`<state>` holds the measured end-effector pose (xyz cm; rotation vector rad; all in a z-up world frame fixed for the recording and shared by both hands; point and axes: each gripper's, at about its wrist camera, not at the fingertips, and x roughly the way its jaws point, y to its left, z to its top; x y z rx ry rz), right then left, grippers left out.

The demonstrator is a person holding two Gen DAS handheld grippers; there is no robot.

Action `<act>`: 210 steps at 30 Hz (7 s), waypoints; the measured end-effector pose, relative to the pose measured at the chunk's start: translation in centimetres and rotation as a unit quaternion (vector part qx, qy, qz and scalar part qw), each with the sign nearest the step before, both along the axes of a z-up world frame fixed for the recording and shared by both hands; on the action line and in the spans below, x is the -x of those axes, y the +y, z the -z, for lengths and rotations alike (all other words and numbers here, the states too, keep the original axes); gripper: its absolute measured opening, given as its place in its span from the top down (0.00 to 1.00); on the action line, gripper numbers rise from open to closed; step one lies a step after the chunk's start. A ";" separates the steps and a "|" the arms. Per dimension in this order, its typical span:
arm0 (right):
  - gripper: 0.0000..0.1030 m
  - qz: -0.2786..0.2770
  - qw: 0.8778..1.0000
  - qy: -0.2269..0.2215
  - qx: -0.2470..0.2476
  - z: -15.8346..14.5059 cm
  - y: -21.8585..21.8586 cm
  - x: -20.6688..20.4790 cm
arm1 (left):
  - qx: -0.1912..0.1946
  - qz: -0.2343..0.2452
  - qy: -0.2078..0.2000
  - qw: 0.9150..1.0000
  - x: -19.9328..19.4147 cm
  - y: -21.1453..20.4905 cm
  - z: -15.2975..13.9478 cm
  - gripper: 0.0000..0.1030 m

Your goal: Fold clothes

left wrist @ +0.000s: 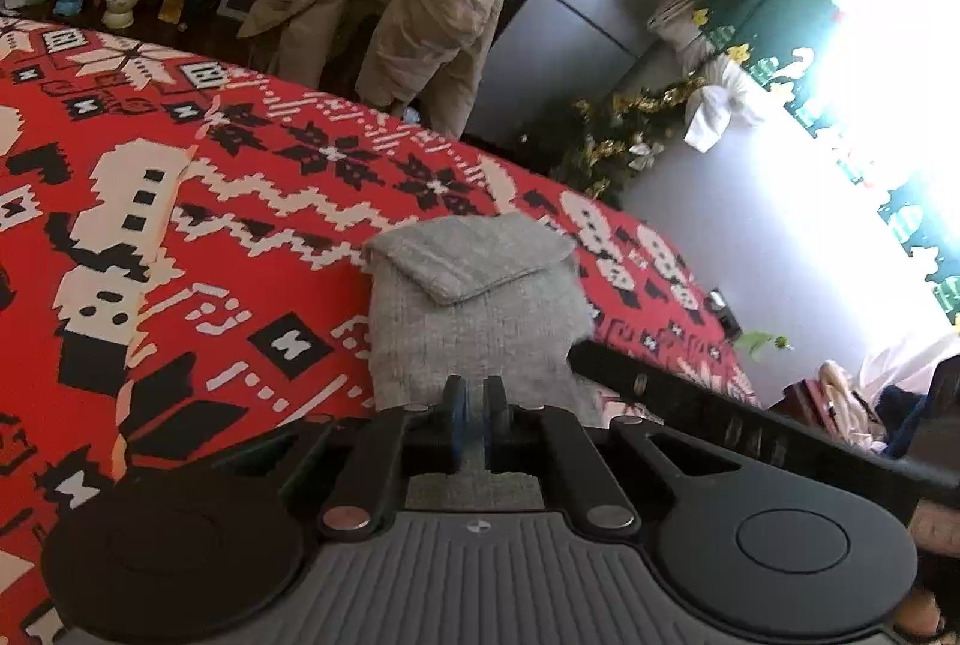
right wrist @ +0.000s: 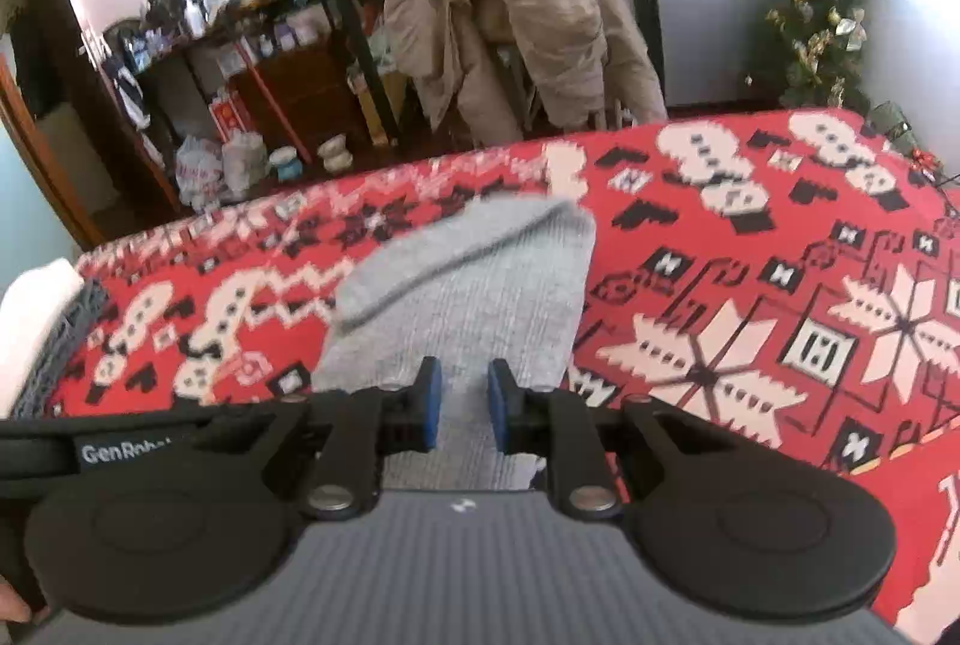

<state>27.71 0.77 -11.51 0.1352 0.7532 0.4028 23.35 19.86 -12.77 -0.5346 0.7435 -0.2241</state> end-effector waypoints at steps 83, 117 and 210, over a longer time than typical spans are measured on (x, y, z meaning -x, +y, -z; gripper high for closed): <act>0.56 0.055 0.981 0.086 -0.164 -0.3 -10.2 -1.2 | -0.148 0.104 -0.086 0.980 2.8 -6.7 -1.5 0.95; 0.88 -0.016 0.922 0.243 -0.301 6.9 -9.9 -1.5 | -0.220 0.221 -0.046 0.949 5.2 -9.1 -1.1 0.95; 0.01 0.057 0.996 0.062 0.043 -1.7 -3.7 2.4 | -0.257 -0.053 0.045 0.964 2.1 -1.4 -3.2 0.34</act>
